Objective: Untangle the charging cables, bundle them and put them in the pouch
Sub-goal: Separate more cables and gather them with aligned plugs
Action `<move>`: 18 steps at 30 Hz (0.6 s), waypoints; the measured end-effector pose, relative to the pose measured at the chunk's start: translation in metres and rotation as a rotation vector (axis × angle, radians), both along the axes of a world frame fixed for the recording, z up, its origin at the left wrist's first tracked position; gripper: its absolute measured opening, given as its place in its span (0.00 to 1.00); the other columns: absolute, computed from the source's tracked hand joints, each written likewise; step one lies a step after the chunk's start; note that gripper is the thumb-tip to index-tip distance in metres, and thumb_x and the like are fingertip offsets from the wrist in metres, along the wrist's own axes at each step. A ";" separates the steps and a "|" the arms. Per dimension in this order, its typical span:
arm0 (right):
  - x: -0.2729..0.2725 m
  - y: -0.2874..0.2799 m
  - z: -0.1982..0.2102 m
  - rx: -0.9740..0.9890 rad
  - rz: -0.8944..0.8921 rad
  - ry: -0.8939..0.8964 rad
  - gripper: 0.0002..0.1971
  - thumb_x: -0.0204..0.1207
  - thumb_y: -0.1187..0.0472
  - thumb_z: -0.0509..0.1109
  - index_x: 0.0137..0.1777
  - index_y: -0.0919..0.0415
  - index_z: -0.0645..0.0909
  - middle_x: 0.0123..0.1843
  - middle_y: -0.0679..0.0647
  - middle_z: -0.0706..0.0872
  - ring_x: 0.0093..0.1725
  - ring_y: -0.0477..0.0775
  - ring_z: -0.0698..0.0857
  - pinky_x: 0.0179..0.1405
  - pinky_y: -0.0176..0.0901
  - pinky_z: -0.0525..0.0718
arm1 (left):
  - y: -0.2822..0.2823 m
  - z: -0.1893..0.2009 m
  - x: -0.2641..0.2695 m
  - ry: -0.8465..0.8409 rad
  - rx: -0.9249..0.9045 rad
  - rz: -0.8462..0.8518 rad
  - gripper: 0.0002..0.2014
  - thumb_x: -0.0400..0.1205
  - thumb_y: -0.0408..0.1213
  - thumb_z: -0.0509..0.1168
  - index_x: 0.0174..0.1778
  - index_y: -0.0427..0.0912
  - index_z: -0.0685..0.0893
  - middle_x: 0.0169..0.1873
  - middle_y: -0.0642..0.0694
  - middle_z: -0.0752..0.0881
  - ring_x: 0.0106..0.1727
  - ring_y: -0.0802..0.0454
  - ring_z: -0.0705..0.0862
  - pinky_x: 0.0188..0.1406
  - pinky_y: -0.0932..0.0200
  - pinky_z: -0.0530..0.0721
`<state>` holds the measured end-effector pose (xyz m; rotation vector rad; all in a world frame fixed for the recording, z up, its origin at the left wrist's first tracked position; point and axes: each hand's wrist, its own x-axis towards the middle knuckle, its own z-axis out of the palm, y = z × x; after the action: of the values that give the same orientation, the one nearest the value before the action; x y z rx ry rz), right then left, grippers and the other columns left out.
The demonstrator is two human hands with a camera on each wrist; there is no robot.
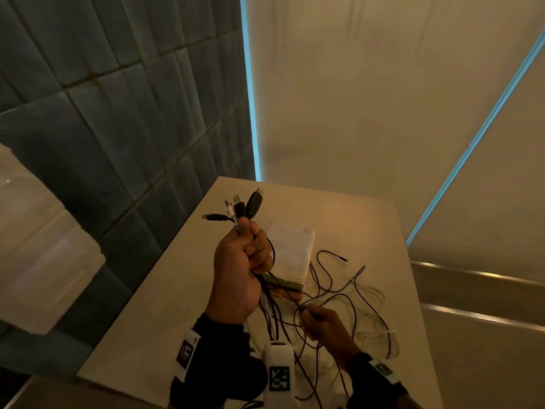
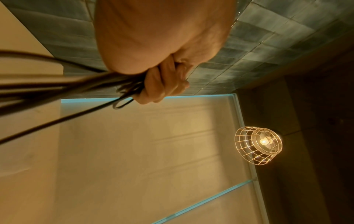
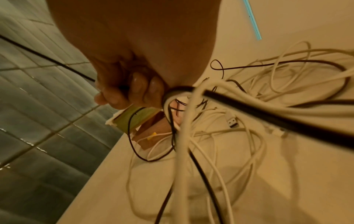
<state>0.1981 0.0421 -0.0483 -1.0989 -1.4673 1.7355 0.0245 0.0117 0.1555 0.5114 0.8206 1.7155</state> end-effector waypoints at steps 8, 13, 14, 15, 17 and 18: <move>0.000 0.005 0.016 0.054 -0.154 -0.142 0.12 0.79 0.64 0.67 0.34 0.64 0.83 0.23 0.48 0.74 0.24 0.47 0.69 0.24 0.40 0.66 | 0.001 -0.006 -0.001 0.130 -0.094 0.020 0.17 0.89 0.41 0.49 0.35 0.42 0.72 0.18 0.53 0.67 0.16 0.60 0.59 0.15 0.65 0.57; -0.009 0.014 0.104 0.147 -0.153 0.182 0.07 0.78 0.72 0.67 0.41 0.78 0.80 0.24 0.49 0.74 0.22 0.42 0.71 0.21 0.30 0.71 | 0.000 -0.022 0.004 0.277 -0.262 0.038 0.17 0.90 0.41 0.49 0.37 0.42 0.72 0.23 0.45 0.81 0.18 0.57 0.67 0.15 0.65 0.61; -0.012 0.014 0.119 0.183 -0.131 0.216 0.07 0.78 0.73 0.67 0.41 0.78 0.80 0.25 0.51 0.73 0.23 0.43 0.70 0.21 0.30 0.71 | 0.001 -0.025 0.006 0.308 -0.297 0.037 0.16 0.90 0.41 0.49 0.37 0.42 0.72 0.25 0.44 0.84 0.19 0.55 0.69 0.15 0.65 0.62; -0.015 0.013 0.131 0.222 -0.087 0.236 0.06 0.77 0.73 0.68 0.41 0.78 0.80 0.25 0.51 0.74 0.24 0.44 0.71 0.22 0.30 0.72 | 0.002 -0.027 0.008 0.327 -0.326 0.034 0.16 0.90 0.42 0.49 0.37 0.41 0.71 0.27 0.43 0.87 0.20 0.54 0.70 0.15 0.65 0.64; -0.018 0.010 0.148 0.259 -0.007 0.251 0.06 0.76 0.76 0.68 0.39 0.78 0.79 0.25 0.46 0.79 0.24 0.42 0.75 0.25 0.29 0.74 | 0.003 -0.028 0.010 0.319 -0.366 0.020 0.17 0.90 0.43 0.49 0.38 0.41 0.71 0.30 0.41 0.90 0.24 0.51 0.72 0.16 0.64 0.68; -0.019 0.008 0.153 0.246 0.034 0.254 0.06 0.76 0.77 0.67 0.38 0.76 0.80 0.25 0.45 0.82 0.25 0.42 0.78 0.27 0.29 0.76 | 0.002 -0.027 0.012 0.290 -0.367 0.005 0.17 0.90 0.43 0.49 0.37 0.41 0.71 0.32 0.40 0.90 0.26 0.50 0.74 0.18 0.63 0.72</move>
<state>0.1788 0.0500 0.1044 -0.7026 -1.4964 1.5994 0.0367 0.0140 0.1289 0.5104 1.3150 1.4658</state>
